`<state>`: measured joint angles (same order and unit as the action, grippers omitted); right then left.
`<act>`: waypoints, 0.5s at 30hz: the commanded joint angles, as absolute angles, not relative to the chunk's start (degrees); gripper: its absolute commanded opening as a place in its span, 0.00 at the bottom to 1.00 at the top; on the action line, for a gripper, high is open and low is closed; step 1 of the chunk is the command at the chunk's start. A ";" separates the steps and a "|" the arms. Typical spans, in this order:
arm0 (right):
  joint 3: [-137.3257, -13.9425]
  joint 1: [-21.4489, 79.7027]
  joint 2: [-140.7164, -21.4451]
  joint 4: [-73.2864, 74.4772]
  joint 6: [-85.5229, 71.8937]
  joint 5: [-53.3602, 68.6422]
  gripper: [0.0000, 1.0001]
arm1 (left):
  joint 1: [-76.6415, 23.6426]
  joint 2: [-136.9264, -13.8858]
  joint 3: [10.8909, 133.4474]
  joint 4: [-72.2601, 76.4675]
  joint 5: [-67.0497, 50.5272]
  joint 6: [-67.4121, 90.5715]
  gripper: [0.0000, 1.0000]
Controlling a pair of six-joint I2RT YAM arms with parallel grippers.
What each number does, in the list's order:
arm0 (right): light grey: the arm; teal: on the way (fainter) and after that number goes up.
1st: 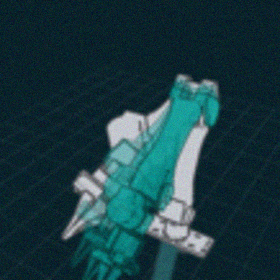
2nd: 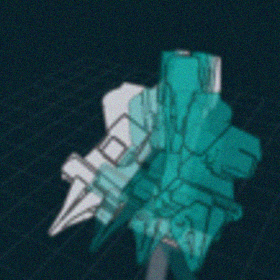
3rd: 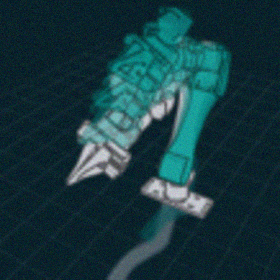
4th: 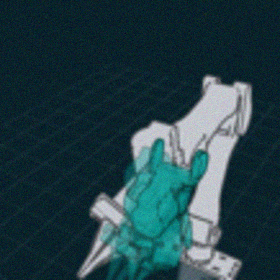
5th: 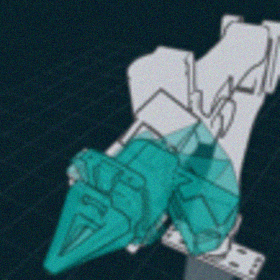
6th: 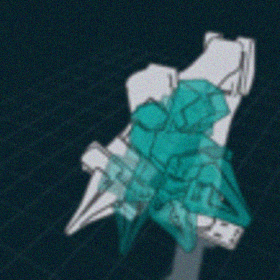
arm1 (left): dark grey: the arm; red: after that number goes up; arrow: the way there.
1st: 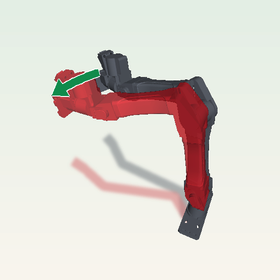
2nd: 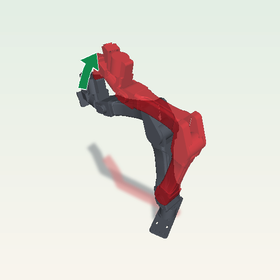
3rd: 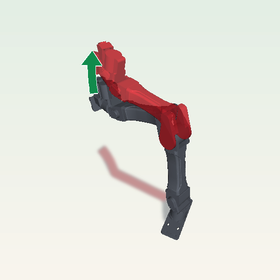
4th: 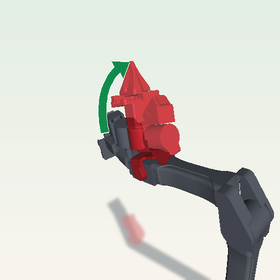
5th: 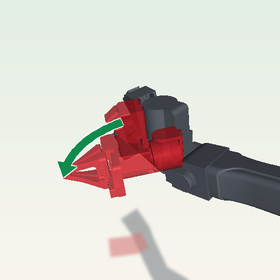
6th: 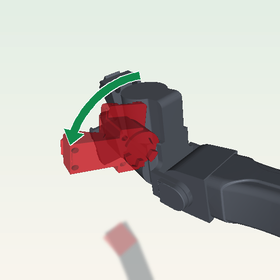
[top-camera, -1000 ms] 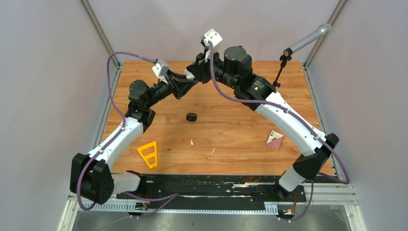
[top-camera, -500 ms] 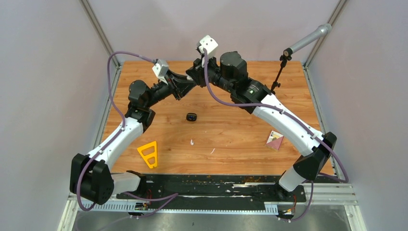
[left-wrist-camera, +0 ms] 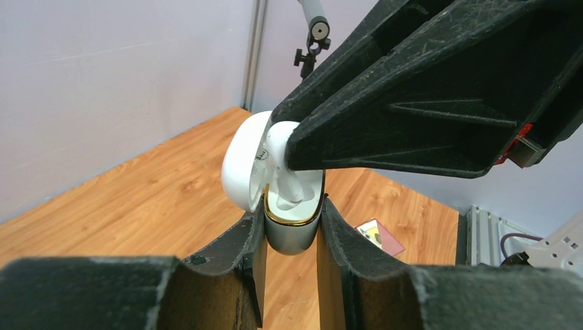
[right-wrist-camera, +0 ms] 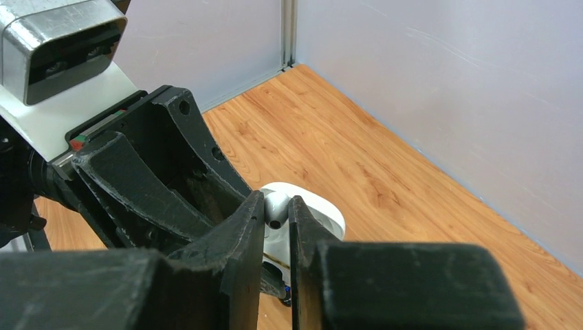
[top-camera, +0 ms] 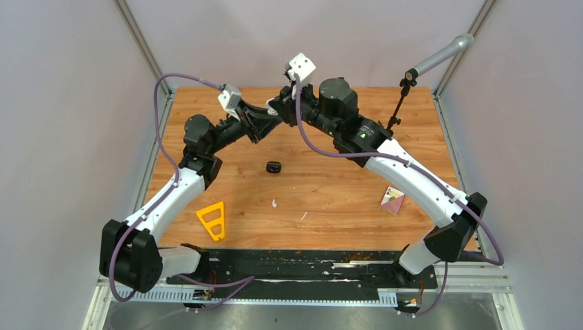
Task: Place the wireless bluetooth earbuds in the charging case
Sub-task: Insert the right earbud into the left side groove of the charging case.
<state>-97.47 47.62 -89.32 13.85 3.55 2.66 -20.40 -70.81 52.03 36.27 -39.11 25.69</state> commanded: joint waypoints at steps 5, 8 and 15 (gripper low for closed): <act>-91.38 48.40 -84.44 5.96 3.56 1.90 0.02 | -20.52 -68.98 55.60 39.23 -38.04 27.86 0.00; -90.16 48.77 -84.06 4.08 3.52 1.40 0.02 | -20.56 -69.01 55.87 39.33 -38.75 27.95 0.00; -89.14 49.21 -84.82 -3.44 3.24 1.52 0.00 | -20.57 -69.13 56.28 39.24 -40.06 28.35 0.00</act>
